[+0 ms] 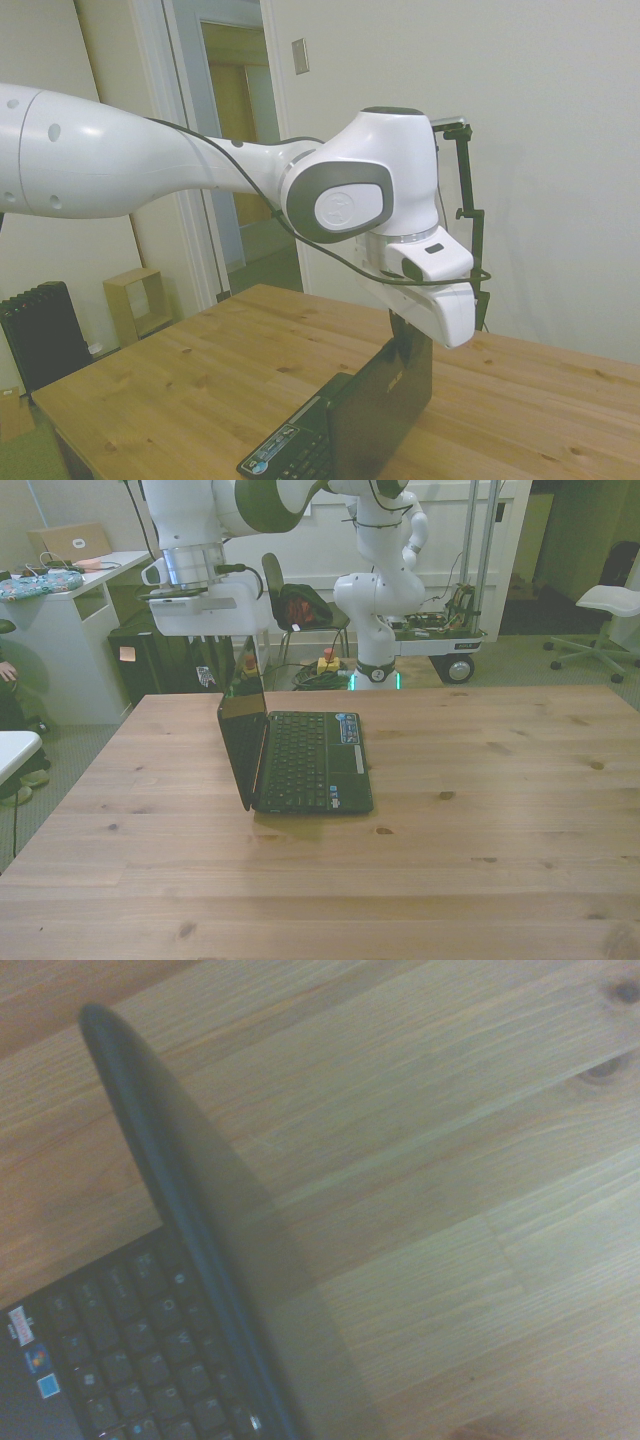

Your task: Close the laptop

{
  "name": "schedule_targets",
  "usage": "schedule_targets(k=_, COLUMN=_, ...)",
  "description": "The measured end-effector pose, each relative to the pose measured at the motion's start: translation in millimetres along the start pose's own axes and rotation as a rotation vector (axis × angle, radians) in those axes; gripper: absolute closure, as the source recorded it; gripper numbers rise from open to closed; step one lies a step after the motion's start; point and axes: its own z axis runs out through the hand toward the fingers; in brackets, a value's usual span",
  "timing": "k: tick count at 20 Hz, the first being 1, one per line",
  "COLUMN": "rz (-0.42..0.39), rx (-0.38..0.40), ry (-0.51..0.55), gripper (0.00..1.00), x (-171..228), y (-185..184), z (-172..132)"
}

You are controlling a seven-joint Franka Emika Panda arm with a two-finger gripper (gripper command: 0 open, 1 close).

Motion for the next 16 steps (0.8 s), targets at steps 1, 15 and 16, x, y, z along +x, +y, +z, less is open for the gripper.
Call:
schedule_targets(k=1, rz=-0.003, rx=-0.002, ry=-0.003, gripper=1.00, x=-4.3, y=-2.2, z=2.0)
schedule_targets(k=15, rz=-0.048, rx=-0.035, ry=-0.052, gripper=1.00, x=-64.8, y=-36.5, z=65.7)
schedule_targets(k=16, rz=-0.051, rx=-0.038, ry=-0.057, gripper=1.00, x=-68.7, y=-37.9, z=70.4)
